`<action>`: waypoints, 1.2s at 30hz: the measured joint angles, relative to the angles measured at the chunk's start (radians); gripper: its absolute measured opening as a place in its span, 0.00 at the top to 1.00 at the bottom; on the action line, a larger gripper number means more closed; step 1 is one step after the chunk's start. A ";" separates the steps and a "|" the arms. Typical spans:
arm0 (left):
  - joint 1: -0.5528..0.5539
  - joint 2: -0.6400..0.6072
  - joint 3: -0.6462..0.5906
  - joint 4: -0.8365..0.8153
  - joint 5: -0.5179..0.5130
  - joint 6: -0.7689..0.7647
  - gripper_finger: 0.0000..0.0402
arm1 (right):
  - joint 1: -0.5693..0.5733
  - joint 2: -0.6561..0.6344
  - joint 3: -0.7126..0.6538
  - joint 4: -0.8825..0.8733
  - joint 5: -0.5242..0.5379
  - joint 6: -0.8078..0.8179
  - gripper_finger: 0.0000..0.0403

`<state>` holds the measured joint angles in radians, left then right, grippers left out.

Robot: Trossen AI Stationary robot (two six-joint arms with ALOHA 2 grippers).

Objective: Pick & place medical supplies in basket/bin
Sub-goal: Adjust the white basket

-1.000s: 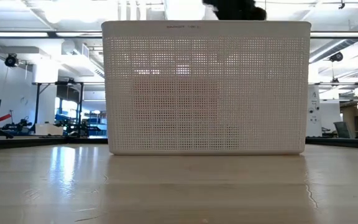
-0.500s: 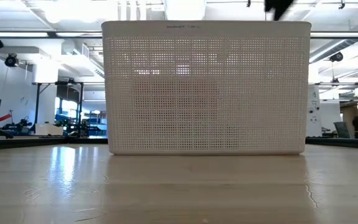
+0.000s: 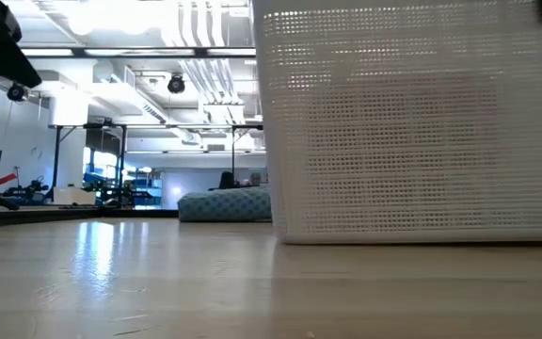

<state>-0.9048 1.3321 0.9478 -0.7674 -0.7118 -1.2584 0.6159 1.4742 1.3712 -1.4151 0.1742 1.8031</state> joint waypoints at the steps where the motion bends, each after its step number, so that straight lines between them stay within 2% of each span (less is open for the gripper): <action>1: 0.003 -0.003 0.000 -0.001 0.001 0.000 0.30 | -0.001 0.001 0.007 0.000 0.038 0.017 0.24; 4: 0.011 -0.015 0.000 -0.003 0.003 0.003 0.30 | -0.033 0.002 0.018 0.010 0.144 0.016 0.24; 9: 0.020 -0.038 -0.001 -0.004 0.002 0.014 0.30 | -0.103 -0.001 0.120 0.010 0.449 -0.188 0.24; 10: 0.022 -0.042 -0.001 -0.004 0.002 0.015 0.30 | -0.129 -0.001 0.142 0.012 0.482 -0.235 0.24; 15: 0.023 -0.048 -0.001 -0.013 0.002 0.015 0.30 | -0.289 0.002 0.207 0.005 0.435 -0.501 0.25; 16: 0.023 -0.048 -0.001 -0.015 0.002 0.015 0.30 | -0.299 0.003 0.228 -0.017 0.459 -0.508 0.26; 18: 0.023 -0.048 -0.001 -0.016 0.002 -0.001 0.30 | -0.293 -0.006 0.296 -0.140 0.532 -0.424 0.28; 21: 0.022 -0.048 -0.001 -0.014 0.003 -0.033 0.30 | -0.300 -0.093 0.319 -0.147 0.591 -0.356 0.33; 27: 0.021 -0.047 -0.007 -0.020 0.001 -0.035 0.30 | -0.413 -0.243 0.199 -0.153 0.500 -0.230 0.50; 30: 0.021 -0.047 -0.013 -0.025 0.002 -0.035 0.30 | -0.460 -0.284 0.155 -0.151 0.459 -0.241 0.62; 36: 0.021 -0.048 -0.014 -0.023 0.002 -0.035 0.30 | -0.629 -0.367 0.129 -0.154 0.528 -0.323 0.93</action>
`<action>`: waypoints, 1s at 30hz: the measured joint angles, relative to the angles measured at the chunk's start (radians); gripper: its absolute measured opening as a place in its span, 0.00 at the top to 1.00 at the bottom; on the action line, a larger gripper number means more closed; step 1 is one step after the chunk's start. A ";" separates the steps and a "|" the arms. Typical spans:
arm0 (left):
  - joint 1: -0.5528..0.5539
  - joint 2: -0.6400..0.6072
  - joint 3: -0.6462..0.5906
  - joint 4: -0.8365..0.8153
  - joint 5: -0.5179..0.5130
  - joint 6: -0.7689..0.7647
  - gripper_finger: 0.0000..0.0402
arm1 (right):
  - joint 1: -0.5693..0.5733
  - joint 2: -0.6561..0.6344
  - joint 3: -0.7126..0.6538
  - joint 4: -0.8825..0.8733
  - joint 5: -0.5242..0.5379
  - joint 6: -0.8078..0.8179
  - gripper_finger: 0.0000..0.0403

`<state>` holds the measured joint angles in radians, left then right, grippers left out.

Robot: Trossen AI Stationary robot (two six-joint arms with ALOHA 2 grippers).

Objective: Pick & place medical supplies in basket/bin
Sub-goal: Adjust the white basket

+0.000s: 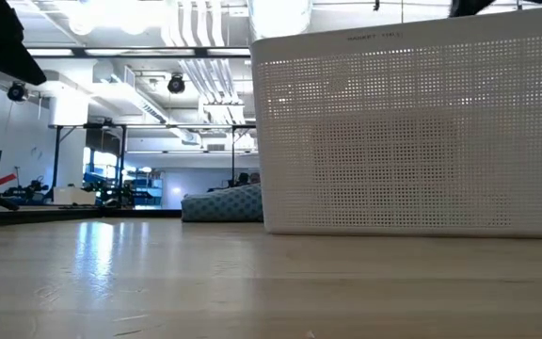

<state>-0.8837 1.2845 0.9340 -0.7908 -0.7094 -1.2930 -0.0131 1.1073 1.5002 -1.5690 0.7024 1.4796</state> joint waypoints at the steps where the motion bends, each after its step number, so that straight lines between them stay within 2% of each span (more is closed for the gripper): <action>1: 0.000 -0.001 0.000 0.001 0.000 0.000 0.30 | -0.041 -0.020 -0.012 -0.001 -0.010 -0.017 0.95; 8: 0.000 -0.002 0.000 0.001 0.000 0.000 0.30 | -0.339 -0.126 -0.188 -0.003 -0.110 0.006 0.98; 14: 0.000 -0.002 0.000 -0.004 0.000 0.000 0.30 | -0.529 -0.167 -0.385 -0.003 -0.366 -0.116 0.98; 18: 0.000 -0.002 0.000 -0.003 0.000 0.000 0.30 | -0.541 -0.178 -0.470 -0.002 -0.447 -0.126 0.98; 20: 0.000 -0.003 0.000 -0.003 0.000 0.000 0.30 | -0.537 -0.172 -0.497 0.021 -0.523 -0.148 0.98; 24: -0.001 -0.003 0.000 -0.013 0.000 0.000 0.30 | -0.530 -0.141 -0.525 0.166 -0.649 -0.232 0.98; 30: -0.001 -0.005 0.000 -0.030 0.000 0.000 0.30 | -0.508 -0.023 -0.513 0.483 -0.653 -0.255 0.98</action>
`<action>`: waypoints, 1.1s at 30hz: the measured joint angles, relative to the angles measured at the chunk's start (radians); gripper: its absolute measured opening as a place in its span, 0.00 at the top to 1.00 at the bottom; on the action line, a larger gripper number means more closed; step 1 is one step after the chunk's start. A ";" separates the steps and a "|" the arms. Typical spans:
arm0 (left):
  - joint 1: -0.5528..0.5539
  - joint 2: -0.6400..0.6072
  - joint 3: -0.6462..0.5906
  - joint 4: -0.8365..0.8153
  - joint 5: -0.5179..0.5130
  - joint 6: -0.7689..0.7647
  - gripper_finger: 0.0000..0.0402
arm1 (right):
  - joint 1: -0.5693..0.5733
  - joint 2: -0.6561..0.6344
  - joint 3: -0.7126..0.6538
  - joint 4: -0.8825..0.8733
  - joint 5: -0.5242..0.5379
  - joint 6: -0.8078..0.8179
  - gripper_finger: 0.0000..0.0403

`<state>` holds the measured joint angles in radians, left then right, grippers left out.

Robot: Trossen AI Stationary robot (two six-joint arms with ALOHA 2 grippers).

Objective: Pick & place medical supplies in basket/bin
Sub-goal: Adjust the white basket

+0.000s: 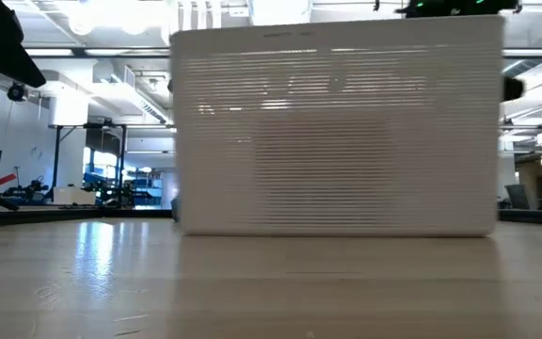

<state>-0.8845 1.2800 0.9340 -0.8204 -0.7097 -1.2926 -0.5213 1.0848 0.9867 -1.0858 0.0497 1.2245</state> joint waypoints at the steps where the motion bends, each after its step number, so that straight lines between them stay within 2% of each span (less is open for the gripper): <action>1: 0.000 -0.001 0.000 0.000 0.000 0.000 0.30 | -0.001 0.029 0.011 0.029 0.003 -0.017 0.98; 3: 0.000 -0.002 0.000 0.000 0.000 -0.001 0.30 | 0.000 0.086 0.048 0.050 0.016 -0.067 0.98; 8: 0.000 -0.002 0.000 0.001 0.001 -0.025 0.30 | 0.023 0.178 0.203 -0.007 0.166 -0.209 0.98; 11: 0.000 -0.003 0.000 0.001 0.002 -0.027 0.30 | 0.058 0.209 0.334 -0.207 0.220 -0.302 0.98; 14: 0.000 -0.003 0.000 0.001 0.002 -0.027 0.30 | 0.113 0.238 0.460 -0.487 0.296 -0.291 0.98; 15: 0.000 -0.003 0.000 0.000 0.002 -0.027 0.30 | 0.135 0.237 0.485 -0.494 0.312 -0.288 0.98; 17: 0.000 -0.003 0.000 0.000 0.002 -0.026 0.30 | 0.172 0.198 0.495 -0.448 0.248 -0.272 0.98; 18: 0.001 -0.003 0.000 -0.001 0.001 -0.026 0.30 | 0.182 0.190 0.504 -0.452 0.214 -0.211 0.98; 21: 0.001 -0.003 0.000 -0.011 0.001 -0.026 0.30 | 0.229 0.181 0.504 -0.491 0.183 -0.107 0.98; 26: 0.001 -0.003 0.000 -0.011 0.000 -0.026 0.30 | 0.286 0.158 0.391 -0.485 0.176 0.023 0.98; 28: 0.001 -0.003 0.000 -0.011 -0.001 -0.026 0.30 | 0.293 0.162 0.319 -0.462 0.125 0.054 0.98; 31: 0.001 -0.003 0.000 -0.011 -0.003 -0.026 0.30 | 0.315 0.178 0.230 -0.278 -0.025 -0.005 0.98; 33: 0.001 -0.003 0.000 -0.011 -0.003 -0.026 0.30 | 0.341 0.186 0.191 -0.127 -0.080 -0.023 0.98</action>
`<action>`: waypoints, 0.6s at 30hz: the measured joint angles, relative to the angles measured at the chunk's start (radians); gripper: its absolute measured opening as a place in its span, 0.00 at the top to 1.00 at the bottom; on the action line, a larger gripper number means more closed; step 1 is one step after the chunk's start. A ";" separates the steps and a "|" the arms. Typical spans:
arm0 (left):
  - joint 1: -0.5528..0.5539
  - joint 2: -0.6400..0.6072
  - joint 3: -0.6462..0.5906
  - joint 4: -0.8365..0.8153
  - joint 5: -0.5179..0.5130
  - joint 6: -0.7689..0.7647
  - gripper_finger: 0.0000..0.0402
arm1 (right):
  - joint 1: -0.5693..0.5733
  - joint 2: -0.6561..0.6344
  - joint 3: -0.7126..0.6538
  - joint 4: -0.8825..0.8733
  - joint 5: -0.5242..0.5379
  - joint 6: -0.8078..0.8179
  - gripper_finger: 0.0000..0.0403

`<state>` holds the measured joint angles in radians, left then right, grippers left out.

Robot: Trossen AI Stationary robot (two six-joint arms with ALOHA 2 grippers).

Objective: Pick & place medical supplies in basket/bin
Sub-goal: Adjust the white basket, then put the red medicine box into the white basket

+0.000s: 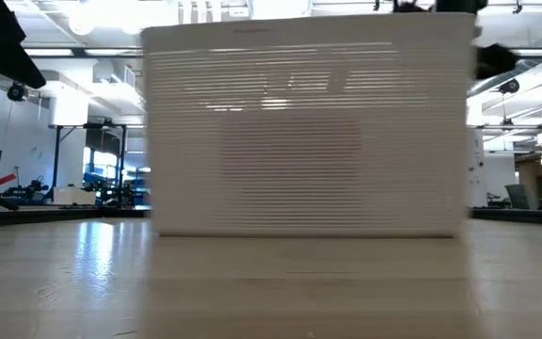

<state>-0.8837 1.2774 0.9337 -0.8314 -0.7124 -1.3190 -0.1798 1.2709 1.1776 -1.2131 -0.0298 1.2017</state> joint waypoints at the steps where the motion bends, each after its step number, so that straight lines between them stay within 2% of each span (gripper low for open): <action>1: 0.000 0.000 0.000 0.000 0.000 0.000 0.30 | 0.009 0.001 -0.014 0.068 -0.003 -0.002 0.98; 4: -0.001 0.000 0.000 0.000 0.002 0.000 0.30 | 0.006 0.021 -0.020 0.186 0.095 0.015 0.98; 7: -0.002 0.000 0.000 0.001 0.015 0.000 0.30 | 0.007 0.021 0.019 0.095 0.245 -0.014 0.98; 9: -0.003 0.000 0.000 0.001 0.026 0.000 0.30 | 0.012 0.020 0.067 -0.037 0.345 -0.027 0.98; 11: -0.006 0.000 0.000 0.002 0.031 0.000 0.30 | 0.028 0.020 0.111 -0.167 0.395 -0.100 0.98; 12: -0.007 0.000 0.000 0.003 0.031 0.000 0.30 | 0.038 0.019 0.133 -0.185 0.388 -0.165 0.98; 14: -0.008 0.000 0.000 0.003 0.031 0.000 0.30 | 0.056 0.018 0.162 -0.233 0.266 -0.277 0.98; 18: -0.008 0.000 0.000 0.002 0.031 0.000 0.30 | 0.093 0.041 0.172 -0.308 -0.015 -0.265 0.95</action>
<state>-0.8917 1.2774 0.9337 -0.8293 -0.6817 -1.3190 -0.0872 1.3120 1.3500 -1.5211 -0.0446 0.9371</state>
